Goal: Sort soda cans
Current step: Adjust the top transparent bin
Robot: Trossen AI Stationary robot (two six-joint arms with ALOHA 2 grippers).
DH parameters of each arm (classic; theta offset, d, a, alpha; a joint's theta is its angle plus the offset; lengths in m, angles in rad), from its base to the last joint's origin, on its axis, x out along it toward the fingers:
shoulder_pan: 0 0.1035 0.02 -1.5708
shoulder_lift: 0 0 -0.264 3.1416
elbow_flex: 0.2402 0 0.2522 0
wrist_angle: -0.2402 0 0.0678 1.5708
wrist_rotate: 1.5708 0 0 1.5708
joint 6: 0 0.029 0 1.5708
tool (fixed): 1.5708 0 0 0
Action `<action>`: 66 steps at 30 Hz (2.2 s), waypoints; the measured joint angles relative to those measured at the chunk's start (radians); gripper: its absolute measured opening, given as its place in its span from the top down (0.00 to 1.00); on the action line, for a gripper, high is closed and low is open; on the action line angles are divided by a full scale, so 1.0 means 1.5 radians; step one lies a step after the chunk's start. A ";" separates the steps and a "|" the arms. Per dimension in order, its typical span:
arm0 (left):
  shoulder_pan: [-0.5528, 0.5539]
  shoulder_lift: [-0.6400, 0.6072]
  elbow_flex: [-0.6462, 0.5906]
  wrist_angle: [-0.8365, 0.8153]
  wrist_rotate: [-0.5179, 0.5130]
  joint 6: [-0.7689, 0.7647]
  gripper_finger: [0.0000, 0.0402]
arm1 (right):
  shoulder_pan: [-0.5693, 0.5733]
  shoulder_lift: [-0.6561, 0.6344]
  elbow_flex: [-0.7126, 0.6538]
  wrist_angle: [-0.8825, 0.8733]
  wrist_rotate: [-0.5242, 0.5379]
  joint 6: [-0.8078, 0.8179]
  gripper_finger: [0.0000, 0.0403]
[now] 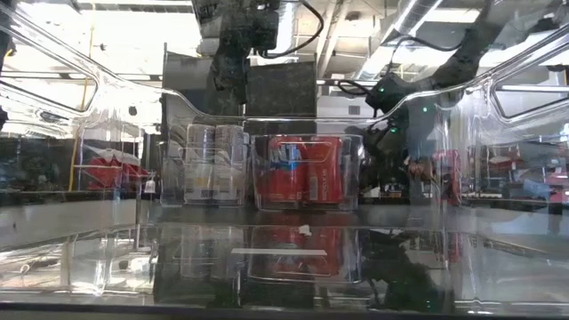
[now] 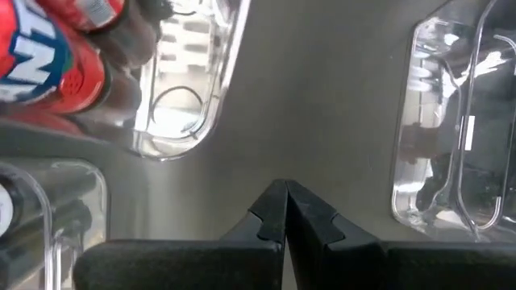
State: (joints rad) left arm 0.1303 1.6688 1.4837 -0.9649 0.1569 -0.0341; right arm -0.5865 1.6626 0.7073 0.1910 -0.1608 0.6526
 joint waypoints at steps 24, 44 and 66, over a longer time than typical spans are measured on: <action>-0.008 0.104 0.001 0.292 0.092 0.049 1.00 | -0.026 -0.137 0.131 -0.250 0.007 -0.009 1.00; 0.035 0.132 0.001 0.246 -0.090 0.030 1.00 | 0.049 -0.343 0.130 -0.444 0.131 -0.016 1.00; 0.094 0.132 0.001 0.228 -0.124 0.015 1.00 | 0.083 -0.342 0.130 -0.458 0.161 -0.015 1.00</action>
State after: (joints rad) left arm 0.2707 1.8668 1.4857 -0.6235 -0.0290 -0.0113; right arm -0.4622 1.1500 0.9028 -0.4962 0.0814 0.6304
